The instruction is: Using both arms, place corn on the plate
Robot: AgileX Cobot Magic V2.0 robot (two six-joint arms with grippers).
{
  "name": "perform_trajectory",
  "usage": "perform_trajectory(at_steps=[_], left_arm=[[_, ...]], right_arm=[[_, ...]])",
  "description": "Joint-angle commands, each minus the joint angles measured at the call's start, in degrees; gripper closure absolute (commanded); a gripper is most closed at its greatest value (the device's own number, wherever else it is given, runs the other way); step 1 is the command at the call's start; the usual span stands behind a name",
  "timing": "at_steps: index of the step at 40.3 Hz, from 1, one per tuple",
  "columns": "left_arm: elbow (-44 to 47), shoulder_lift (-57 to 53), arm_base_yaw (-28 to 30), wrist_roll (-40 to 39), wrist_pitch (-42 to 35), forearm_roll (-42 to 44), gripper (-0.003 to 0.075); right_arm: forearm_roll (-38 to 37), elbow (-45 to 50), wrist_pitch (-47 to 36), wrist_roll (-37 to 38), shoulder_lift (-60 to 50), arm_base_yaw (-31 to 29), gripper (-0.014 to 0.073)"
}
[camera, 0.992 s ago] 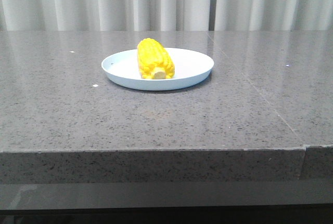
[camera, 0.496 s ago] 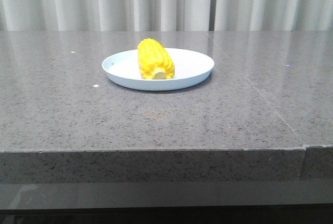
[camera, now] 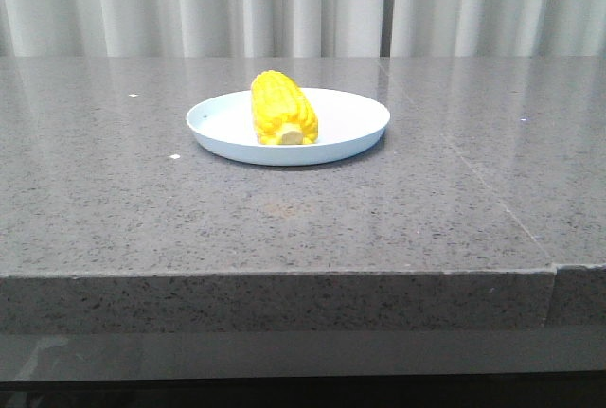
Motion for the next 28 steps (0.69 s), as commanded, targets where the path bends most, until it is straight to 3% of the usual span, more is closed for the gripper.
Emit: perform_trajectory(at_steps=[1, 28], left_arm=[[1.36, -1.21, 0.11, 0.13, -9.38, -0.71, 0.074], [1.89, -1.21, 0.11, 0.13, -9.79, -1.78, 0.0741]], right_arm=[[-1.27, -1.4, -4.51, -0.52, 0.58, -0.45, 0.0715], [-1.27, -1.4, -4.51, -0.52, 0.58, -0.45, 0.0715]])
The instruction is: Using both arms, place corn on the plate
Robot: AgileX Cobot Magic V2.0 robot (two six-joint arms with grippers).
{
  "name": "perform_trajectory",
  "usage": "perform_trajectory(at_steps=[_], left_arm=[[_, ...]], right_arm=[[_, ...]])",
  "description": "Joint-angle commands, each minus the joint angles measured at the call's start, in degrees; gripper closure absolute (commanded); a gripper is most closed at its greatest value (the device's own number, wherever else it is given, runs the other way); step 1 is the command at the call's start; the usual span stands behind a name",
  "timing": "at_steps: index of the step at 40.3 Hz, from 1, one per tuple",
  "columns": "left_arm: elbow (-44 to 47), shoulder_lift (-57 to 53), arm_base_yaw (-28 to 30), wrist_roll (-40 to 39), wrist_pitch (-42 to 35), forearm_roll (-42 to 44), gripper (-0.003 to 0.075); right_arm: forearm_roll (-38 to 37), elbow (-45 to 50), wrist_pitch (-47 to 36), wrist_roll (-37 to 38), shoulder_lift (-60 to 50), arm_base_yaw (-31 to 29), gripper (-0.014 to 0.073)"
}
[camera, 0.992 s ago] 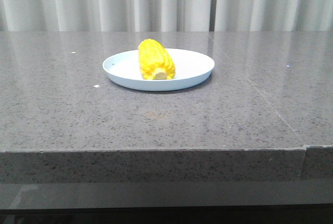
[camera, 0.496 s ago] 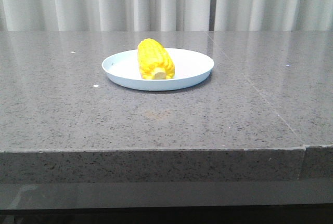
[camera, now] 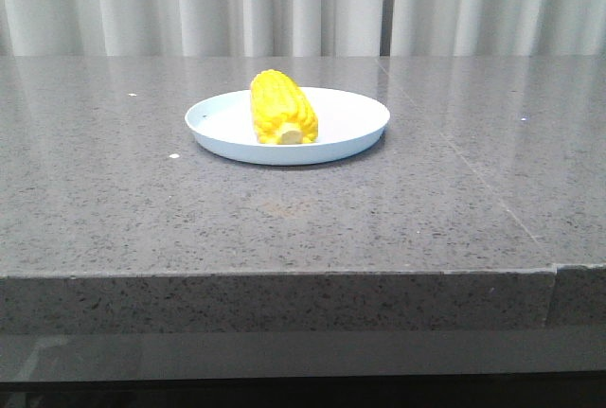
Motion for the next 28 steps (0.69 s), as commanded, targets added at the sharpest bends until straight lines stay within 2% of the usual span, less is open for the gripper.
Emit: perform_trajectory(at_steps=[1, 22, 25, 28], left_arm=[[0.1, -1.21, 0.03, 0.13, -5.26, -0.54, 0.0741], [0.1, -1.21, 0.03, 0.13, -5.26, -0.54, 0.0741], [0.1, -1.21, 0.03, 0.13, -5.26, -0.54, 0.0741], [0.1, -1.21, 0.03, 0.13, -5.26, -0.54, 0.0741]], right_arm=[[-1.27, -1.4, -4.51, -0.52, 0.58, -0.45, 0.0715], [-1.27, -0.52, -5.05, -0.57, 0.15, -0.37, 0.0715], [-0.12, 1.56, -9.23, -0.91, -0.76, -0.37, 0.0715], [3.97, 5.51, -14.98, -4.44, -2.23, -0.37, 0.0715]])
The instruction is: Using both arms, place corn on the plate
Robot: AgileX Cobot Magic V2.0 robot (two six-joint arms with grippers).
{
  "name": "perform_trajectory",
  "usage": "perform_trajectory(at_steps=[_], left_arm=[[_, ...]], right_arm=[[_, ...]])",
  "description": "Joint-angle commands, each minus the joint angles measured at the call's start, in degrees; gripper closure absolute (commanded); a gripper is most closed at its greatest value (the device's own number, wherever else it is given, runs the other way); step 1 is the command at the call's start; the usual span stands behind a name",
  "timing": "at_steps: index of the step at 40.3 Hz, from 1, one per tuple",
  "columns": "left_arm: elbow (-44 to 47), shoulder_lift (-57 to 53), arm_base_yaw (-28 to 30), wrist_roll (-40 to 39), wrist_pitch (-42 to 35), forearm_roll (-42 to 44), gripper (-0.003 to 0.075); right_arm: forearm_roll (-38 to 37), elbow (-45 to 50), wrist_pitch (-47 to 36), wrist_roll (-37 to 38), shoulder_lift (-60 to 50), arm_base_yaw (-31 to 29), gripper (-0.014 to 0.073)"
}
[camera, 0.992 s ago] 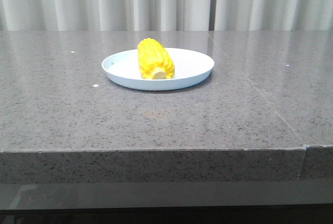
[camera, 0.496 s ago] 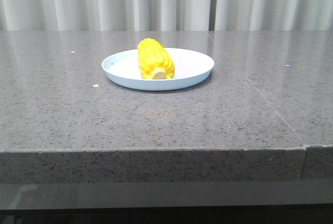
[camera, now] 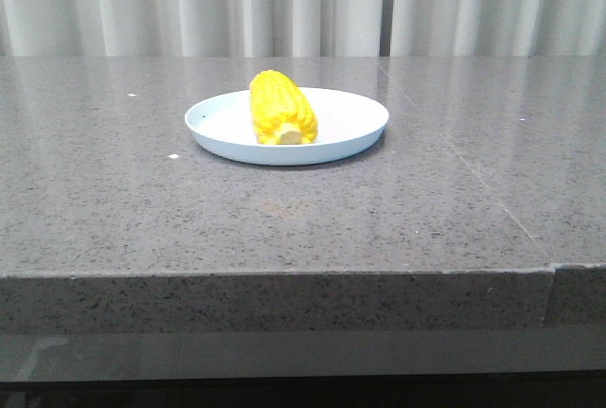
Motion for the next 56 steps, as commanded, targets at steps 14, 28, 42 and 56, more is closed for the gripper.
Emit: perform_trajectory(at_steps=[14, 28, 42, 56], left_arm=[[0.1, -1.08, 0.03, 0.08, -5.26, -0.54, 0.0741], [0.1, -1.08, 0.03, 0.08, -5.26, -0.54, 0.0741], [0.1, -1.08, 0.03, 0.08, -5.26, -0.54, 0.074], [0.1, -1.08, 0.03, 0.08, -5.26, -0.54, 0.0741]], right_arm=[[10.59, 16.8, -18.6, -12.96, -9.63, -0.43, 0.0715], [10.66, 19.83, -17.33, -12.96, -9.62, -0.43, 0.0715], [10.66, 19.83, -17.33, -12.96, -9.62, -0.43, 0.0715], [10.66, 19.83, -17.33, -12.96, -9.62, -0.43, 0.0715]])
